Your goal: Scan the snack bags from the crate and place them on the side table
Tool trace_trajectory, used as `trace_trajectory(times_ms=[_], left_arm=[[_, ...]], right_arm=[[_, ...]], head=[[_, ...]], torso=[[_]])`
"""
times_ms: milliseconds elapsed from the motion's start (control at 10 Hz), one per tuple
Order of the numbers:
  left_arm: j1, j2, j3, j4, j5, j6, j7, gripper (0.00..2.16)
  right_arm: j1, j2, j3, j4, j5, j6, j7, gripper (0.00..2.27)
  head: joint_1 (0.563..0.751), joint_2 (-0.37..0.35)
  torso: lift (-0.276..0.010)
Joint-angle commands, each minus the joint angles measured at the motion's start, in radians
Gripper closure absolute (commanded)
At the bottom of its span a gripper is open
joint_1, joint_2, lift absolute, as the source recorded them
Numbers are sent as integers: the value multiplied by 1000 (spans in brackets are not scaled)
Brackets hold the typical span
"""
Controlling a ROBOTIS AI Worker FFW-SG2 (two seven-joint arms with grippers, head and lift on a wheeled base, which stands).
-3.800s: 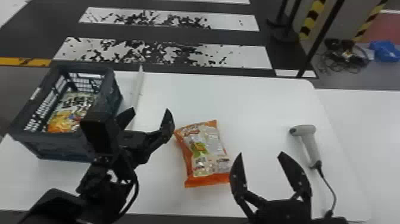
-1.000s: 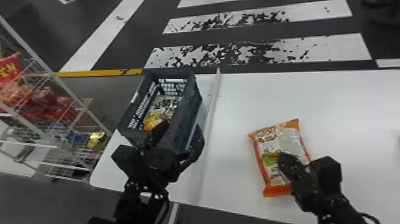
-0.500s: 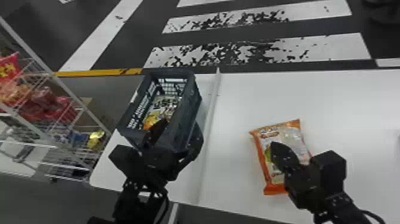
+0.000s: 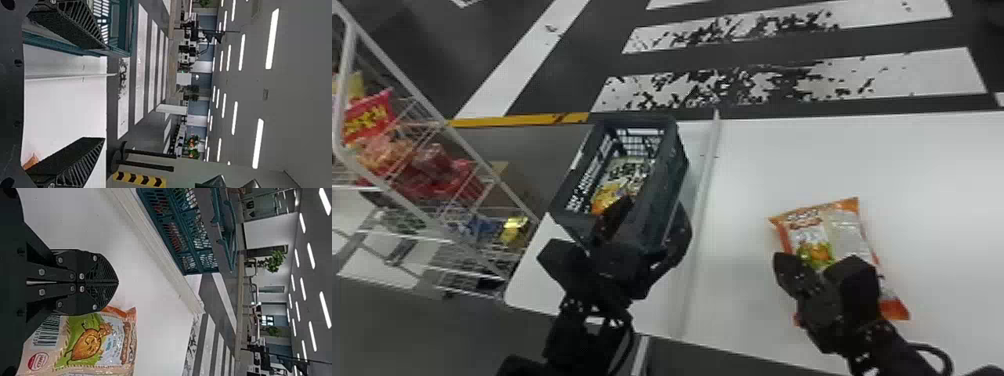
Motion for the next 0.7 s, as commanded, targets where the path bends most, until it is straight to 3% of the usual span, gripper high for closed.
trace_trajectory(times_ms=[0,300,600], left_arm=[[-1,-1,0,0,0,0,0,33],[1,0,0,-2,0,3,0,33],[-1,2,-9,-2,0,9,0,33]], right_arm=[[-46,9,9,74,1,0,-2,2243],[-85,22,-5,128,9,-3,-12,2243],[-91,18,-76,128,14,22,-14,2243]], head=[[695,350],[695,350],[695,350]], torso=[[-81],[-81],[-81]])
